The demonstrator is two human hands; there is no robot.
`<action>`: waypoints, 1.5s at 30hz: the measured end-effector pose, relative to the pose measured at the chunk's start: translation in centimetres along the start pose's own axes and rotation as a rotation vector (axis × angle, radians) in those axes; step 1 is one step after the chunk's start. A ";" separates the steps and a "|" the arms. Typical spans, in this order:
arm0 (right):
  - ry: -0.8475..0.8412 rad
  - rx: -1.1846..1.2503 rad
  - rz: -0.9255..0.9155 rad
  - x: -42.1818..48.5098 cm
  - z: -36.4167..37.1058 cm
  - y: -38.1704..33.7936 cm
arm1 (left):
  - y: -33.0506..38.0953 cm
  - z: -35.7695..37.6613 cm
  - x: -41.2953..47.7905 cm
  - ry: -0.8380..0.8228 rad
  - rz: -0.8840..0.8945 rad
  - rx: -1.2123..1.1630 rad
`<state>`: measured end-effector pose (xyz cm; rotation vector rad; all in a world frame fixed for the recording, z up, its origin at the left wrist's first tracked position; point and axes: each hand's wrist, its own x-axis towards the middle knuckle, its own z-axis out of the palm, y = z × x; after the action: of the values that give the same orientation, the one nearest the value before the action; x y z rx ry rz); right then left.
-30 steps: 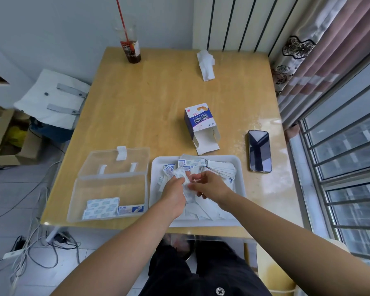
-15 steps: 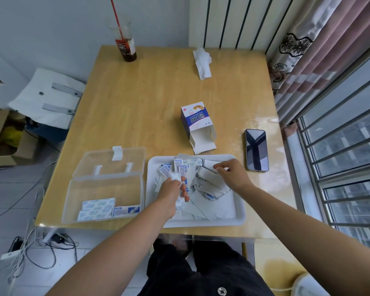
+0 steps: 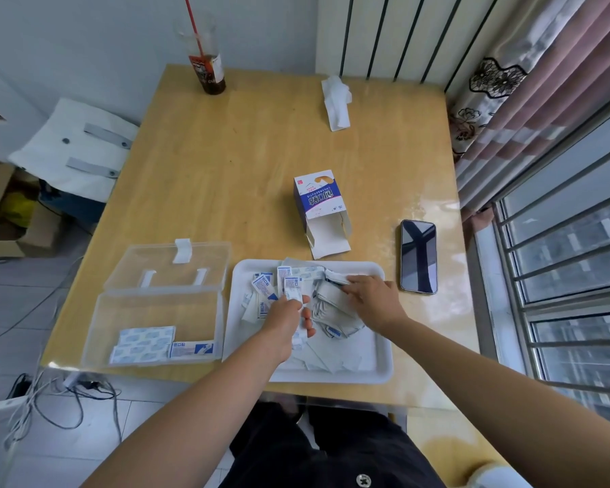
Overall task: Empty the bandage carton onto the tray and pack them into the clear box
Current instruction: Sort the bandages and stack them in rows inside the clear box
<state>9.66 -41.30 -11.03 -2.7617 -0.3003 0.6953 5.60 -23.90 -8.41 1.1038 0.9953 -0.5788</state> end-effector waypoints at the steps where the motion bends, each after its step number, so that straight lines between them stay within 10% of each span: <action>1: 0.016 0.000 -0.013 0.0 -0.1 0.1 | 0.0 0.1 0.0 0.003 -0.002 0.000; 25: 0.306 0.660 0.147 -1.8 -2.0 -0.8 | 0.1 0.0 -0.7 -0.017 0.011 -0.007; 34: 0.037 1.237 0.263 -1.7 -2.1 -3.0 | -0.2 0.2 -0.6 -0.073 0.173 0.042; 45: -0.249 1.381 0.241 -1.7 -1.2 -4.2 | 0.5 -1.3 -0.7 -0.066 0.286 0.135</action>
<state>8.23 -38.05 -7.92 -1.3949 0.3682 0.8387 5.19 -22.63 -7.73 1.3122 0.7322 -0.4507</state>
